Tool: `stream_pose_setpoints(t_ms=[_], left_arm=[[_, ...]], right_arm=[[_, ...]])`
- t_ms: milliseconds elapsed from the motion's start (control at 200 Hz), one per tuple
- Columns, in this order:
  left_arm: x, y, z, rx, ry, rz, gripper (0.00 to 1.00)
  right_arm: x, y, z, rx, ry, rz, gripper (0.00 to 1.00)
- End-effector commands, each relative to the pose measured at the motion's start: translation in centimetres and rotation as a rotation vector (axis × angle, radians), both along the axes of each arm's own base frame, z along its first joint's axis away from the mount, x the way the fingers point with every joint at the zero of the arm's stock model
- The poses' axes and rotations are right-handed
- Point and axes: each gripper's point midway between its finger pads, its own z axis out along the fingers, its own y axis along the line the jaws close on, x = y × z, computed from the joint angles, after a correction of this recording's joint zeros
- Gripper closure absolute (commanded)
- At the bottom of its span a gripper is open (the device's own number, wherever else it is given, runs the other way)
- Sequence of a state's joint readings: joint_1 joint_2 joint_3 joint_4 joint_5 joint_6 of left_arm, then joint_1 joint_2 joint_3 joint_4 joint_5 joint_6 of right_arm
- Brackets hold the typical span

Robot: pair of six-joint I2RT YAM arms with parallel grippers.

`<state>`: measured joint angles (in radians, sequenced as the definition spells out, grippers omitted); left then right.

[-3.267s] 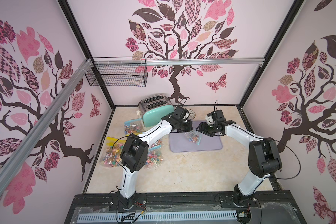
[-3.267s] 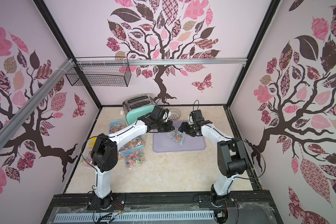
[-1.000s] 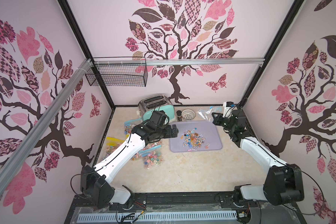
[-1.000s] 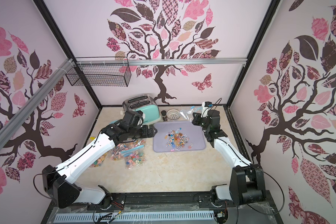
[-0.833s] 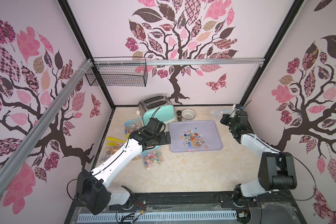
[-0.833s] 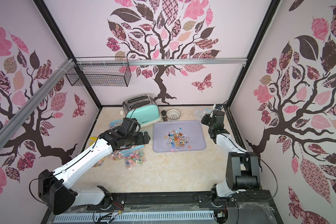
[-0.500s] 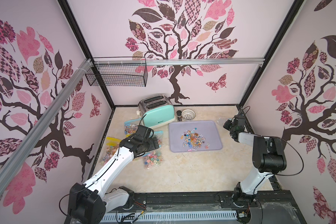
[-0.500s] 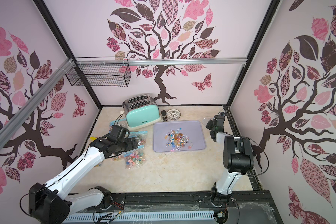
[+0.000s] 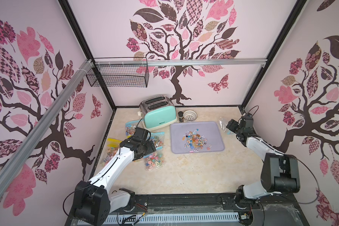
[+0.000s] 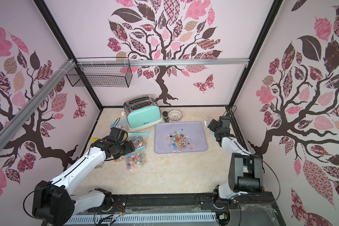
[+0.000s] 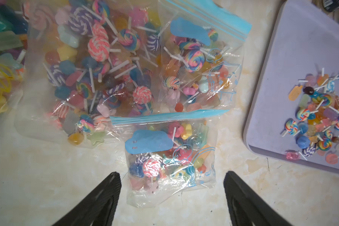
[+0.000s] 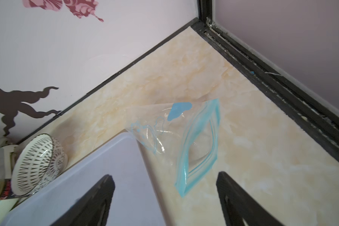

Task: Pour candies out of the ziploc bag
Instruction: Place the ziploc bag at the center of the board, then adjust the ziploc bag at the center of the board.

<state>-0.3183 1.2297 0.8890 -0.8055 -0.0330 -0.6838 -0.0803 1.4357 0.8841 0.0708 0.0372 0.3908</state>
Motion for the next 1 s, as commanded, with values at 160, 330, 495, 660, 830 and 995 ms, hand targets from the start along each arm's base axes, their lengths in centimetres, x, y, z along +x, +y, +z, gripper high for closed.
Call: stream_pose_setpoints(t_ms=[160, 330, 495, 660, 830, 995], left_arm=[[-1.5, 0.6, -2.3, -0.026, 0.044, 0.081, 0.2], [-2.6, 2.1, -1.7, -0.011, 0.012, 0.125, 0.2], [-3.1, 3.5, -0.3, -0.033, -0.021, 0.158, 0.21], [-3.3, 3.9, 0.9, -0.034, -0.053, 0.153, 0.22], [-3.3, 3.7, 1.0, -0.043, -0.056, 0.14, 0.22], [-3.5, 3.6, 1.0, -0.041, -0.054, 0.122, 0.23]], right_arm=[[-10.2, 25.4, -0.7, 0.133, 0.289, 0.805, 0.18], [-17.9, 38.0, -4.9, 0.191, 0.459, 1.163, 0.22], [-19.6, 43.1, -7.2, 0.281, 0.53, 1.246, 0.3], [-19.6, 45.5, -8.6, 0.411, 0.53, 1.258, 0.33], [-18.1, 47.6, -10.2, 0.483, 0.518, 1.229, 0.33], [-17.3, 49.1, -12.3, 0.529, 0.565, 1.205, 0.46]])
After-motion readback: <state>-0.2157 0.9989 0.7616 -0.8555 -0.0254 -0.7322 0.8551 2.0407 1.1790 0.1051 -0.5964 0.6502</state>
